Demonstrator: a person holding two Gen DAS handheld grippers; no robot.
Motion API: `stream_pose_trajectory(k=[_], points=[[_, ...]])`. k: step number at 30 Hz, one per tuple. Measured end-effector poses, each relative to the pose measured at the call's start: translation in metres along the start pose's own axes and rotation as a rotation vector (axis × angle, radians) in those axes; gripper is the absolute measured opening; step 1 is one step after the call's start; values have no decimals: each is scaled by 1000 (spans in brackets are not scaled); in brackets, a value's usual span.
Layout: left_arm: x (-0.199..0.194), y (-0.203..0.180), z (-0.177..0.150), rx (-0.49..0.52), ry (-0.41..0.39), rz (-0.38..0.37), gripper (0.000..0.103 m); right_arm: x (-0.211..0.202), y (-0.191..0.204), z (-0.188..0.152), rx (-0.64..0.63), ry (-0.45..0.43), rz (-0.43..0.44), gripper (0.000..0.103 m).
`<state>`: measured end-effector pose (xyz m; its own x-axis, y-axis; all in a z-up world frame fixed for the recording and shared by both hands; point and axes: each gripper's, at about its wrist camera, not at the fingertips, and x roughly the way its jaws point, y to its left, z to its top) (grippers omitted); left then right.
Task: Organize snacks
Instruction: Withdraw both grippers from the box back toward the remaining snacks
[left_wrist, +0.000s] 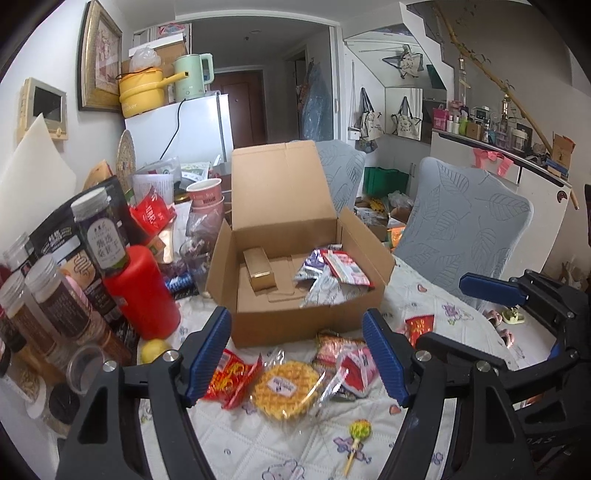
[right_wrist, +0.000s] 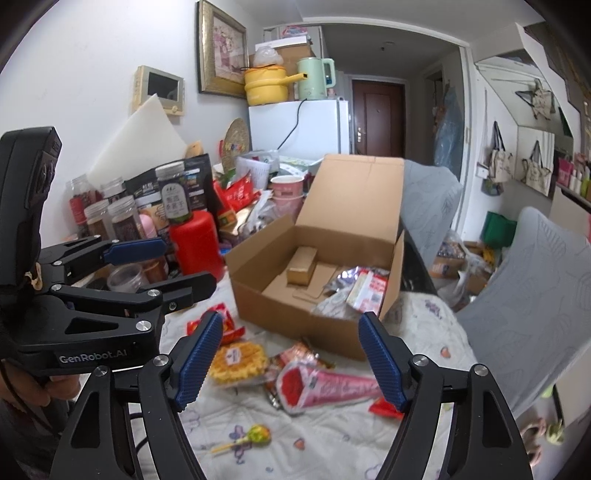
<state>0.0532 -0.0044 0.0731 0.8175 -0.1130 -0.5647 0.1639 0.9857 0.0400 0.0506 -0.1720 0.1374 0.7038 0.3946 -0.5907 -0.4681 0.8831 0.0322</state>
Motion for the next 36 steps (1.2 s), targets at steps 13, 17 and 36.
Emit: stream_pose_trajectory(k=[13,17,36], points=[[11,10,-52,-96,121,-3,73,18,8,-53,97,119,19,77],[20,13,-69,-120,169,0,73,33,10,-74,148,186,40,77],[53,50,-131,-274,317,-36,73,91,15,-119,247,362,96,65]])
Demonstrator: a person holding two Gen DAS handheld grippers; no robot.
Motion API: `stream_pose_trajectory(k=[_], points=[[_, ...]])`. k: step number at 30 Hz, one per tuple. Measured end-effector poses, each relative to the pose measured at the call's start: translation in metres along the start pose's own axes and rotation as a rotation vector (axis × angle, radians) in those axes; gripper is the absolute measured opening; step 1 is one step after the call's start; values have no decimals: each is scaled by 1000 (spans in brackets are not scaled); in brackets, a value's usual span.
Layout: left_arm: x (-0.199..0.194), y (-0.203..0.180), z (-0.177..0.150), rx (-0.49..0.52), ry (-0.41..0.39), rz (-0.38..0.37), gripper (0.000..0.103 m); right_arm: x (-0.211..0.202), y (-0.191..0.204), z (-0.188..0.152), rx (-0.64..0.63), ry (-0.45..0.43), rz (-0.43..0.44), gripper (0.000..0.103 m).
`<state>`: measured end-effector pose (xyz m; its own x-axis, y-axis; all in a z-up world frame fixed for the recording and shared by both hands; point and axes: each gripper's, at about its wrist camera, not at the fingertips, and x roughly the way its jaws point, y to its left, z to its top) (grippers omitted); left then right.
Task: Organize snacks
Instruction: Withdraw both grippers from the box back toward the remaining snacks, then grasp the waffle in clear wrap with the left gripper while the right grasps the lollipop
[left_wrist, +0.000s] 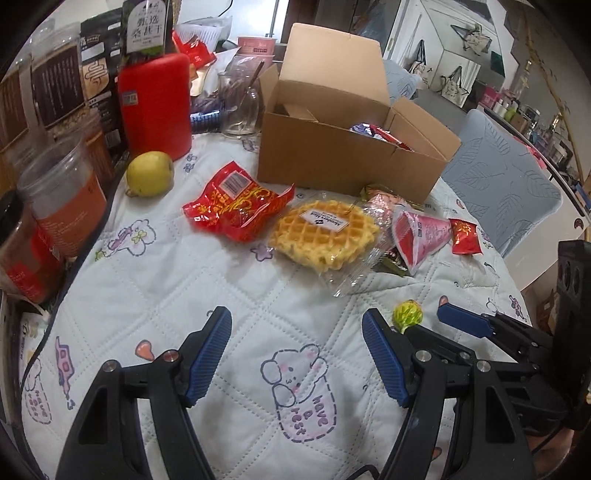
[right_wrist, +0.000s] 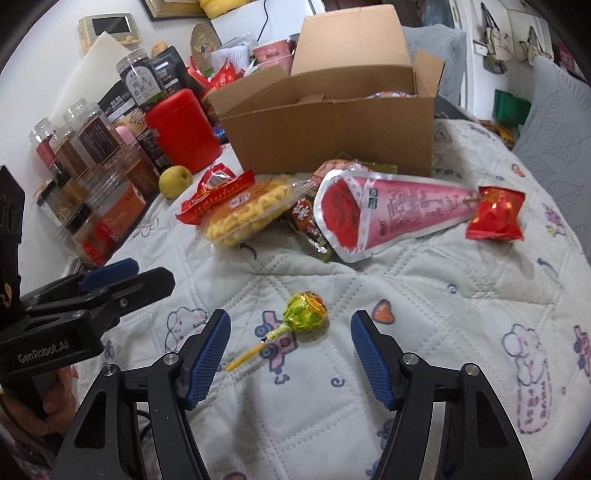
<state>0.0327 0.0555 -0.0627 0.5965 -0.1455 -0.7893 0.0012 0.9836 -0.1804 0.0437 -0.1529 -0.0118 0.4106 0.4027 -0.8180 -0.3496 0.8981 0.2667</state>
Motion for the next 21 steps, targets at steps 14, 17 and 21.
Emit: stream_pose_trajectory(k=[14,17,21], points=[[4,-15,14,67,-29,-53,73,15,-5,1,-25,40,-2,25],[9,-20,19,88,-27,-61,73,8,-11,1,-20,25,-3,25],[22,-28,26,127,-15,-57,73,-1,-23,1,-4,15,-6,25]])
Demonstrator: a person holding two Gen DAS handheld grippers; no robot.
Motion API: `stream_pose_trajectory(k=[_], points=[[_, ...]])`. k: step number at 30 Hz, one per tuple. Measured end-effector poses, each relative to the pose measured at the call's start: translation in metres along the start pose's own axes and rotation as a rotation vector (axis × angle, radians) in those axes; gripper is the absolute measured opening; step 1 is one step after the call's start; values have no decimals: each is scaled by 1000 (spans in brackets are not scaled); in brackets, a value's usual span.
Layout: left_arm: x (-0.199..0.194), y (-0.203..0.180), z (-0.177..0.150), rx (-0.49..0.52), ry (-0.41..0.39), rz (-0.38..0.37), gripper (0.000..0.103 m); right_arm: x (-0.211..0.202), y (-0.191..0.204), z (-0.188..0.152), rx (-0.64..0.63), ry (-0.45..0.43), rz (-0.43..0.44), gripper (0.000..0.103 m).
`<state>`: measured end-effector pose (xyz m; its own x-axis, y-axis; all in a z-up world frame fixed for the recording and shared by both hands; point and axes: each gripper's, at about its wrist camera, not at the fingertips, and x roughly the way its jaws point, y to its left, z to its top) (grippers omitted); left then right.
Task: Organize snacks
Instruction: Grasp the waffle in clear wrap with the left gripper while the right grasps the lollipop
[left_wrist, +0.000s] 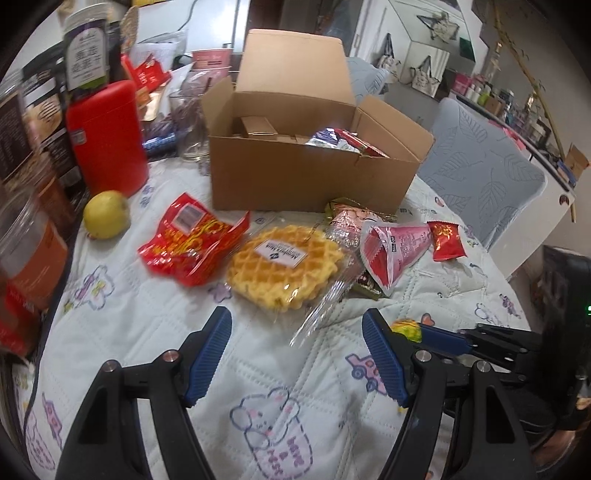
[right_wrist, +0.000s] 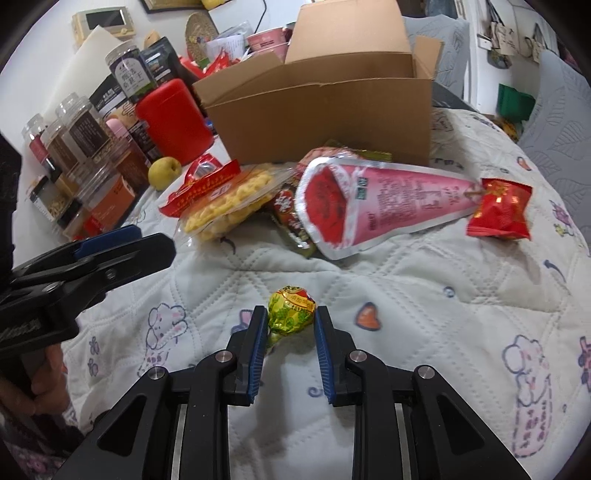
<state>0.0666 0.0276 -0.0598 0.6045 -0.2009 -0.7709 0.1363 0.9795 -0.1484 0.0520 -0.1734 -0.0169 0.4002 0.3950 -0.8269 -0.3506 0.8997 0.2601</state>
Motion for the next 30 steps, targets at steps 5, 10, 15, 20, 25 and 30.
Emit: stream_pose_trajectory(k=[5,10,15,20,25,30], points=[[21,-8,8,41,23,7,73,-7,-14,2,38,-11,6,25],[38,-14,12,67,29,46,73,-11,-23,8,57,-26,-1,25],[49,-13,18,88,17,126,73,-11,-27,16,63,-34,-1,25],[55,-15,23,153,-27,159,73,-8,-30,20,73,-28,6,25],[68,-26,29,243,-30,166,56,-7,-35,23,83,-25,-7,25],[58,-36,38,293,-38,173,38,-7,-40,23,103,-23,-10,26]])
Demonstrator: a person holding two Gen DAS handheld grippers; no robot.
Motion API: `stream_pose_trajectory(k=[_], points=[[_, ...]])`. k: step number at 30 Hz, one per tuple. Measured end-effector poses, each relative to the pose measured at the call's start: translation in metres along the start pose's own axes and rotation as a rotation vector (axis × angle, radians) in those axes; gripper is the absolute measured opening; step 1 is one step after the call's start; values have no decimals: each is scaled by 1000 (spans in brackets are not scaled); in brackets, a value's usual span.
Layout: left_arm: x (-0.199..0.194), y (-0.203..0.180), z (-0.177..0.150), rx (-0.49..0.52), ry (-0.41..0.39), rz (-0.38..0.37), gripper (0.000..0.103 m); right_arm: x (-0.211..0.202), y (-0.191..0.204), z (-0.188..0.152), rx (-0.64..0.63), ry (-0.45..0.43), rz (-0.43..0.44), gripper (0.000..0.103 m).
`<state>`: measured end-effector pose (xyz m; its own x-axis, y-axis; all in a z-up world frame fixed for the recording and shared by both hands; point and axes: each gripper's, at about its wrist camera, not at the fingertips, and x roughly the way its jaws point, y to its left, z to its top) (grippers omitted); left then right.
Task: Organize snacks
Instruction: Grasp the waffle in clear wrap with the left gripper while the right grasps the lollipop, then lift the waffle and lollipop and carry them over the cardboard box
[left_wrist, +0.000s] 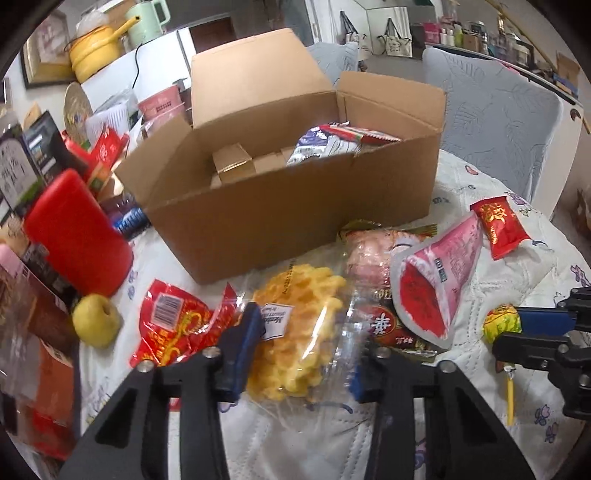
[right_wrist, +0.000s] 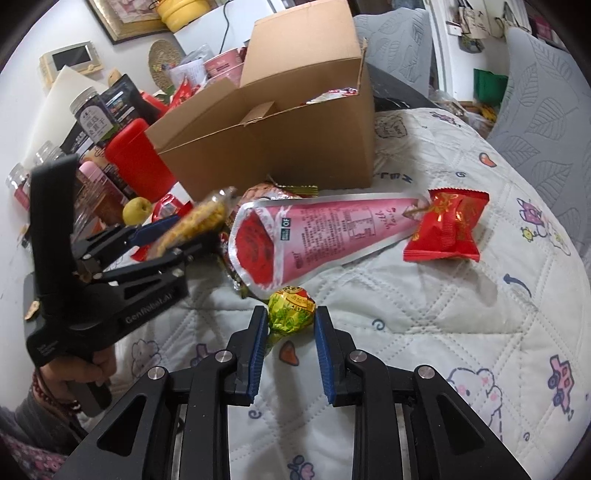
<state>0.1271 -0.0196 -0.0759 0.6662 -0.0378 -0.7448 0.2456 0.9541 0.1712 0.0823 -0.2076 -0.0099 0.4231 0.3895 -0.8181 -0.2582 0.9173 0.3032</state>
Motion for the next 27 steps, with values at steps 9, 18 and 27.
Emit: stream_pose_trajectory(k=[9,18,27], points=[[-36,26,2,-142,2,-85,27,-11,3,-5,1,-23,11,25],[-70,25,-12,-180,41,-151,25,-28,12,-14,-19,-51,44,25],[-65,27,-29,-211,62,-119,25,-35,20,-22,-41,-59,48,25]])
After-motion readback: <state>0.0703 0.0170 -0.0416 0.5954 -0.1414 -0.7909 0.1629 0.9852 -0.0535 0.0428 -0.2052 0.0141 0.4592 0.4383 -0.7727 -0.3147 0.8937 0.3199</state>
